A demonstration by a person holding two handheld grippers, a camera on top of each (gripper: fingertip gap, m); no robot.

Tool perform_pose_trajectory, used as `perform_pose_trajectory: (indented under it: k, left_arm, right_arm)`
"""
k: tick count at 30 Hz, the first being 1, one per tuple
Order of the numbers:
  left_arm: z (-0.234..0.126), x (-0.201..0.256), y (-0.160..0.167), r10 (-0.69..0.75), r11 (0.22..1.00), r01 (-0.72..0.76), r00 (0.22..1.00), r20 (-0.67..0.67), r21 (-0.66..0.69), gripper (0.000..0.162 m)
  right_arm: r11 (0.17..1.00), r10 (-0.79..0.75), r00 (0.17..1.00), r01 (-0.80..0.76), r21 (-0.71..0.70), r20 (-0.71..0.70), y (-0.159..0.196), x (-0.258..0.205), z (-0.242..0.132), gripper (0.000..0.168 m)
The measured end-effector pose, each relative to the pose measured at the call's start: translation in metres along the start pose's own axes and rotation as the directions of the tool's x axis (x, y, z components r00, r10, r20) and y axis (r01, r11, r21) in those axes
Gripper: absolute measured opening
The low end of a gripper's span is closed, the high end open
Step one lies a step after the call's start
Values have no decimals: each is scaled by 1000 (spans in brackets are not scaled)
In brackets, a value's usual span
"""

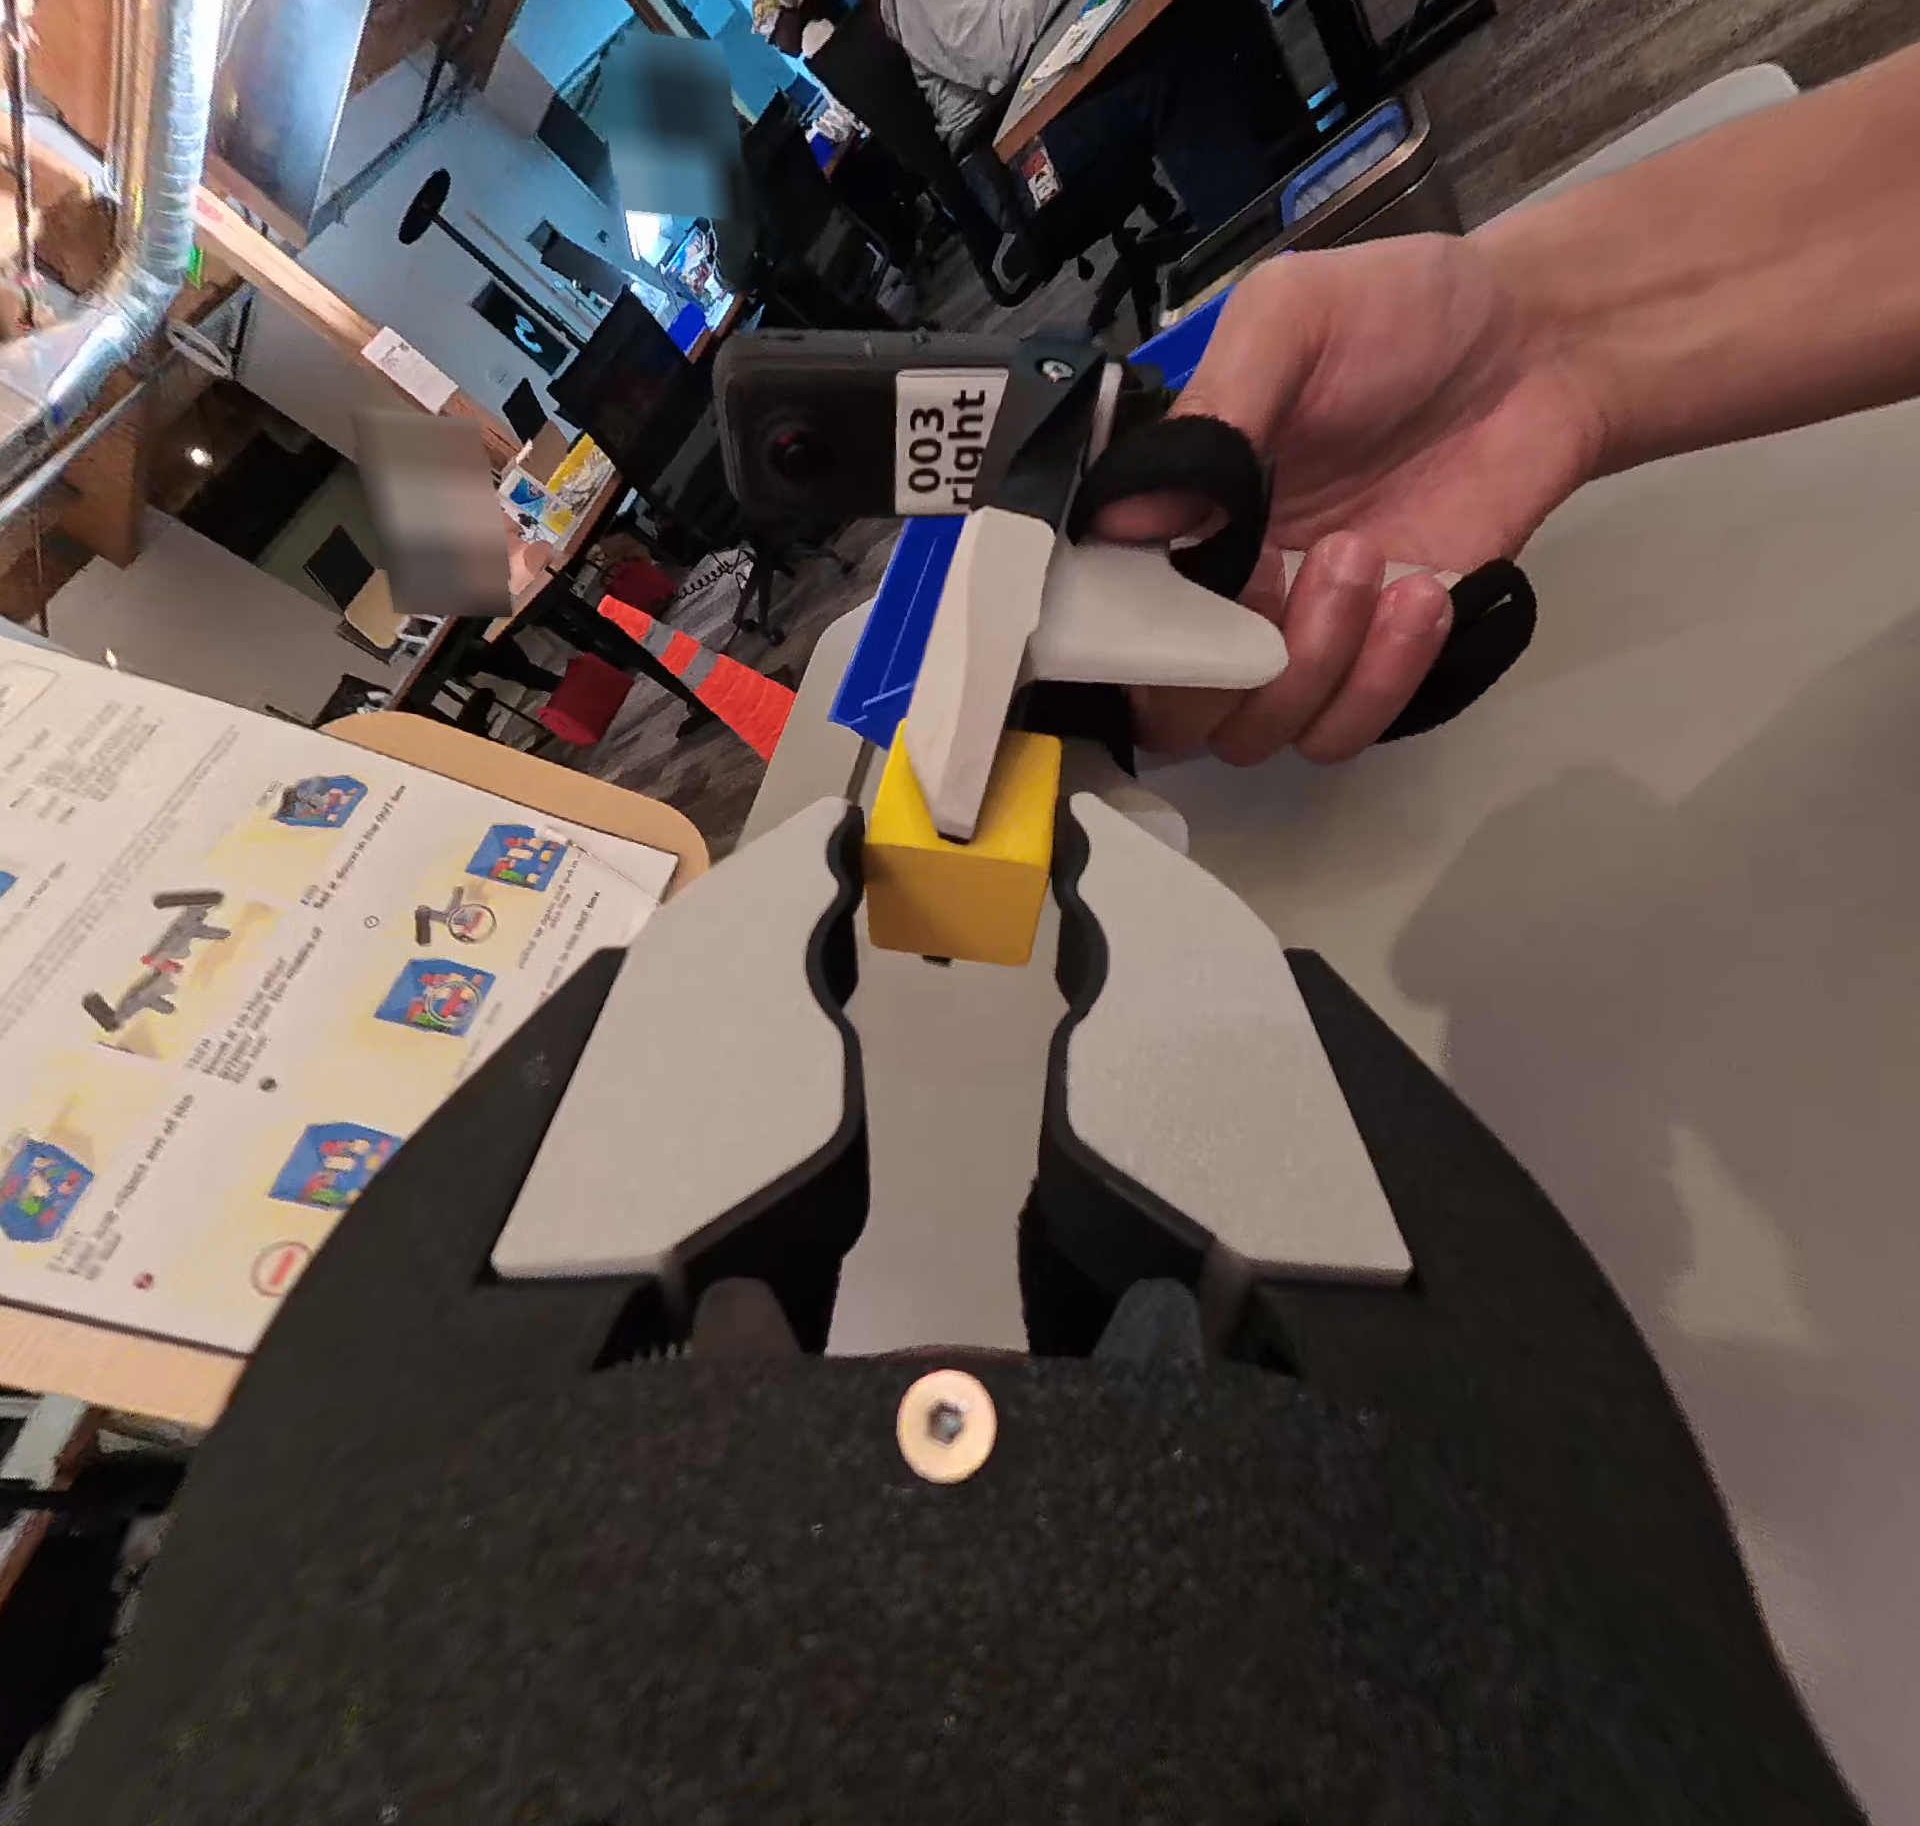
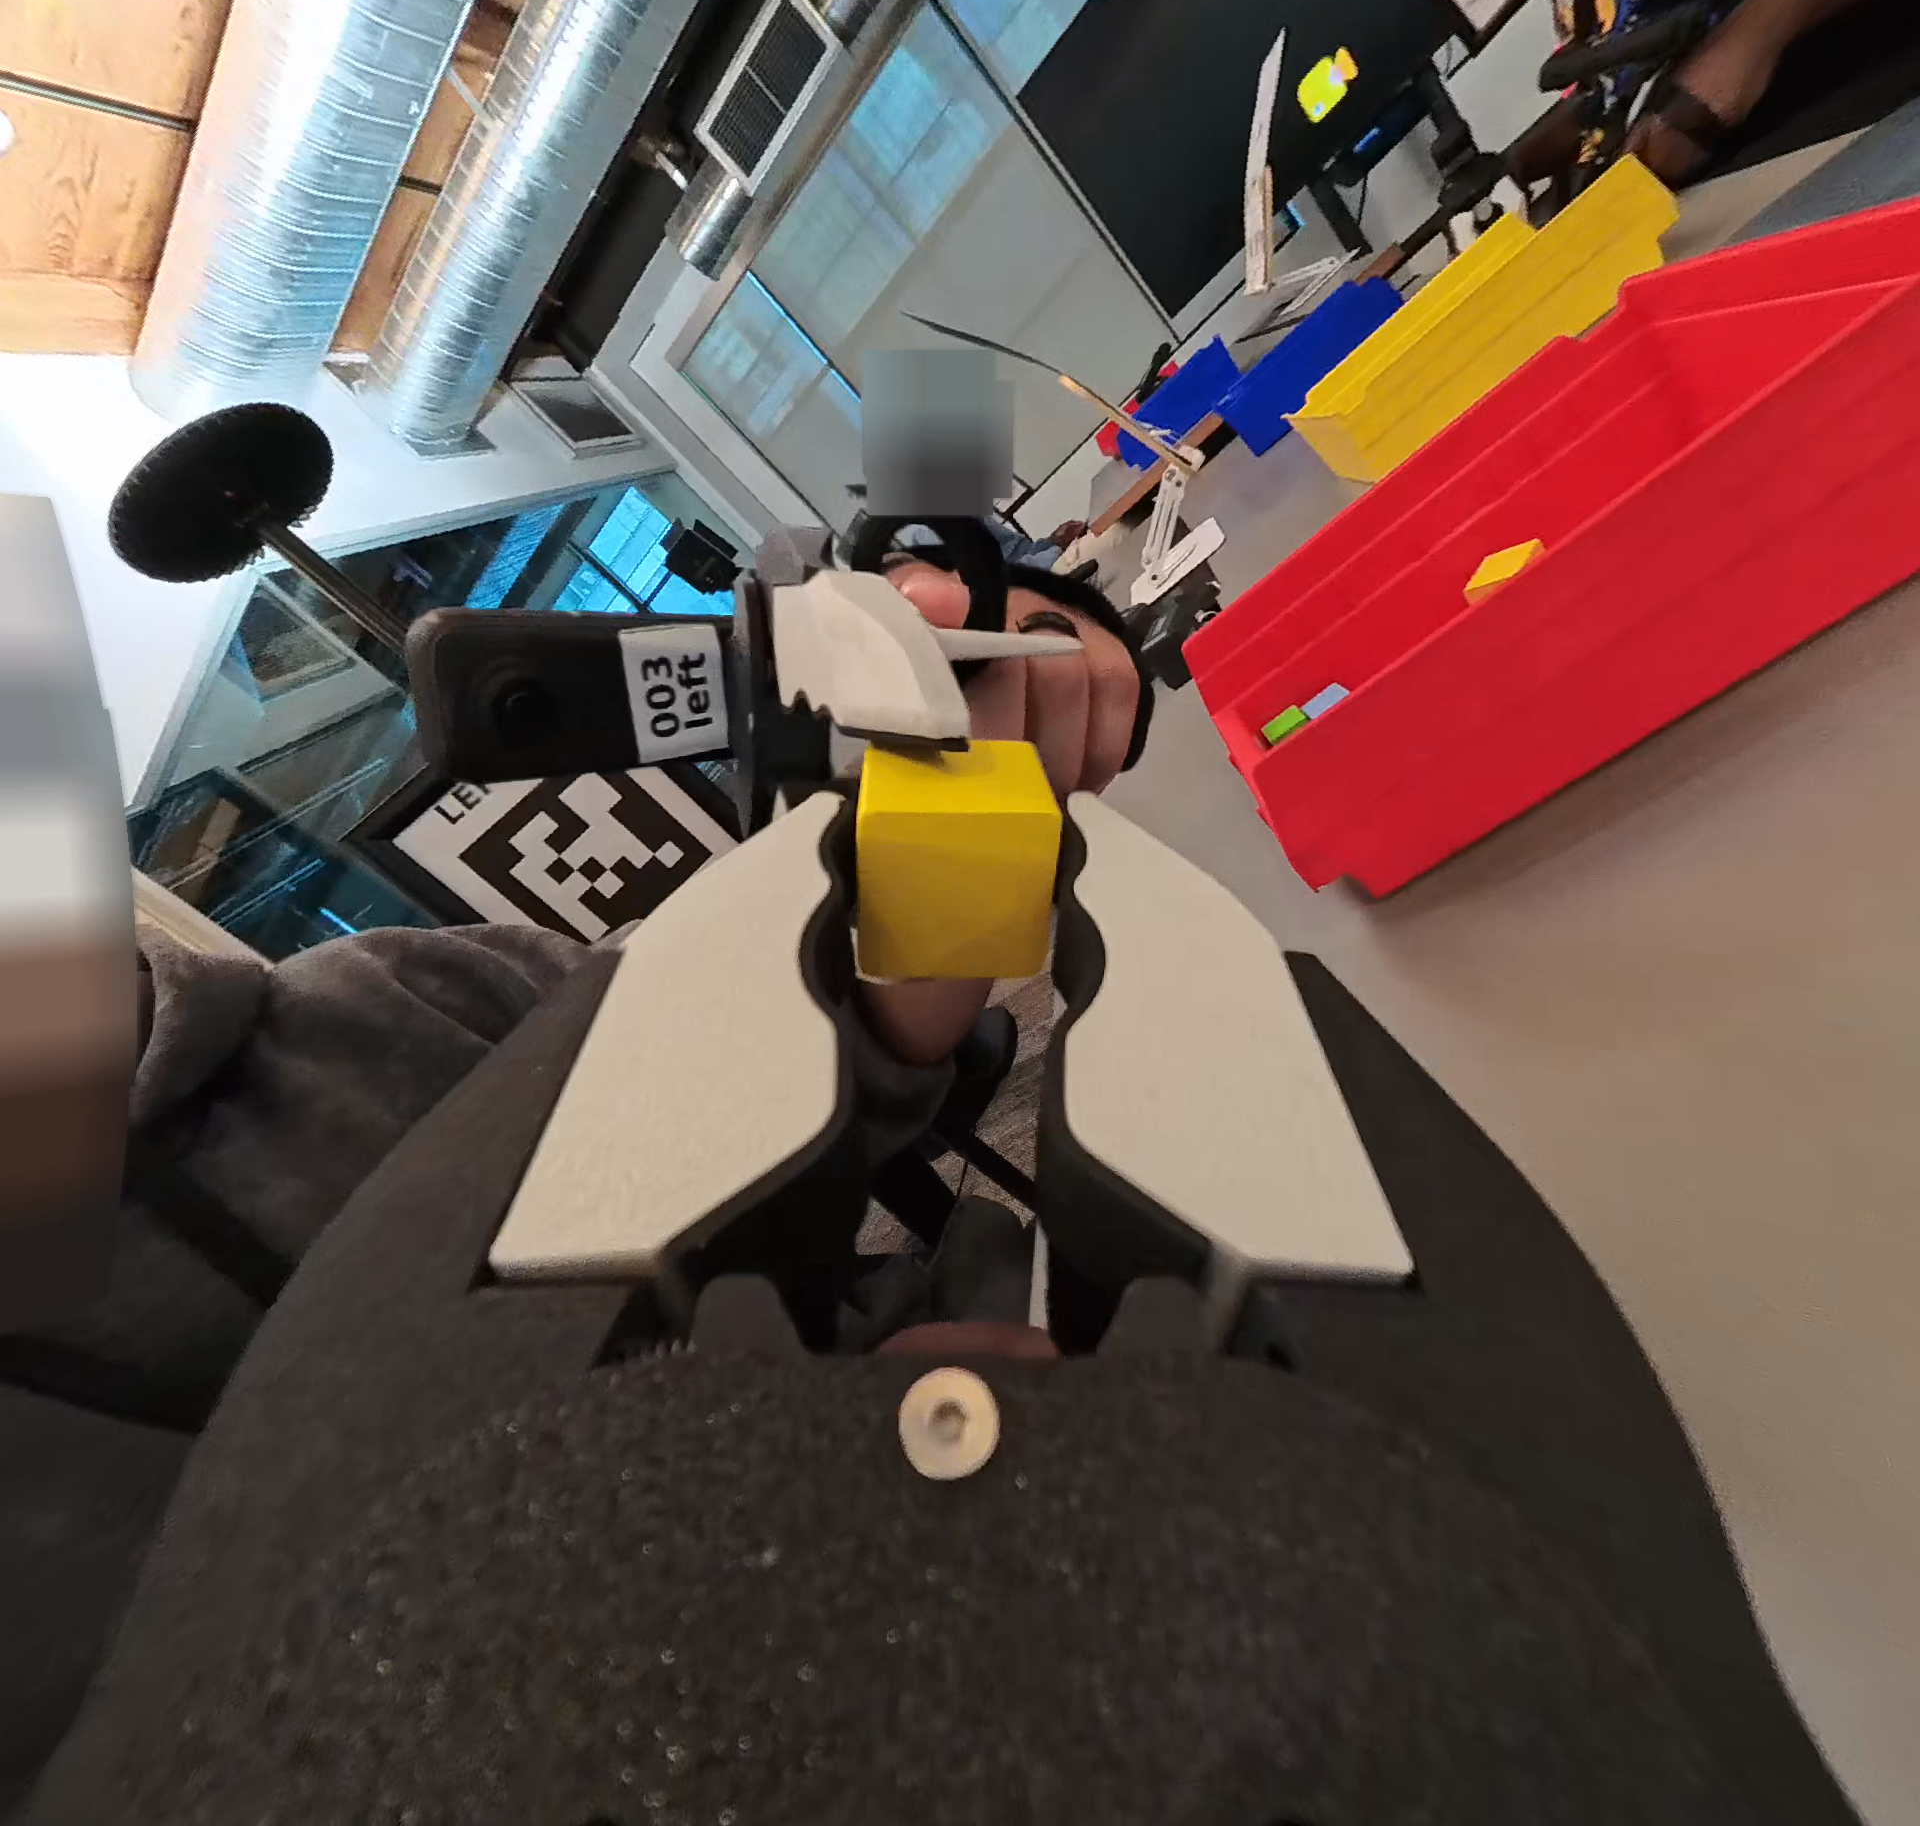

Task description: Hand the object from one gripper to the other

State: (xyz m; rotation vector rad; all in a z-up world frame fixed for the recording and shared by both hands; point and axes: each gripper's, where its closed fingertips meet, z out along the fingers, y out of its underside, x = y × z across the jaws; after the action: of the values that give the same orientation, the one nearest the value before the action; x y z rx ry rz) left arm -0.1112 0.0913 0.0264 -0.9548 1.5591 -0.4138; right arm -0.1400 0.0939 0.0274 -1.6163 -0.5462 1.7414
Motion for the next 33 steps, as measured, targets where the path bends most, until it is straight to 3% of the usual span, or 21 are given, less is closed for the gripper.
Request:
perform_pose_trajectory:
  k: [3, 4, 6, 8, 10, 13, 15, 17, 21, 25, 28, 33]
  left_arm:
    - [-4, 10, 10, -196, 979, 195, 981, -11, -66, 37]
    - [-6, 23, 14, -322, 944, 315, 944, -68, -93, 49]
    - [-12, 56, 21, -575, 818, 561, 795, -191, -126, 70]
    - [-22, 83, 41, -725, 685, 719, 656, -207, -118, 69]
    - [-34, 102, 73, -790, 612, 785, 601, -124, -96, 63]
    - [-53, 119, 111, -851, 524, 844, 525, -19, -114, 58]
    - [-64, 114, 108, -880, 476, 877, 474, -36, -68, 55]
    - [-70, 101, 102, -884, 466, 885, 466, -40, -9, 50]
    - [-74, 100, 107, -866, 500, 866, 500, -7, -12, 48]
    - [-70, 104, 103, -852, 524, 851, 523, -28, -34, 48]
    - [-66, 109, 102, -836, 549, 834, 548, -36, -57, 48]
    - [-63, 117, 98, -807, 590, 803, 589, -41, -79, 48]
  right_arm:
    - [1000, -17, 998, 15, -22, -64, 1, 6, -7, 35]
    - [999, -30, 994, 26, -35, -109, 0, 10, -14, 35]
    - [997, -68, 970, 56, -58, -234, -6, 18, -37, 35]
    - [987, -154, 905, 122, -105, -397, -15, 25, -74, 35]
    - [965, -263, 745, 191, -182, -613, -28, 38, -131, 35]
    - [934, -356, 368, 145, -325, -859, -34, 57, -241, 35]
    - [907, -421, 136, 38, -420, -897, -24, 68, -310, 35]
    - [866, -488, 22, -112, -487, -872, -3, 78, -359, 35]
    - [692, -646, 59, -377, -616, -761, 29, 92, -395, 35]
    - [508, -656, 270, -533, -677, -705, 57, 110, -398, 35]
    - [370, -633, 345, -651, -663, -693, 80, 117, -414, 35]
    - [284, -622, 435, -649, -706, -651, 93, 125, -405, 35]
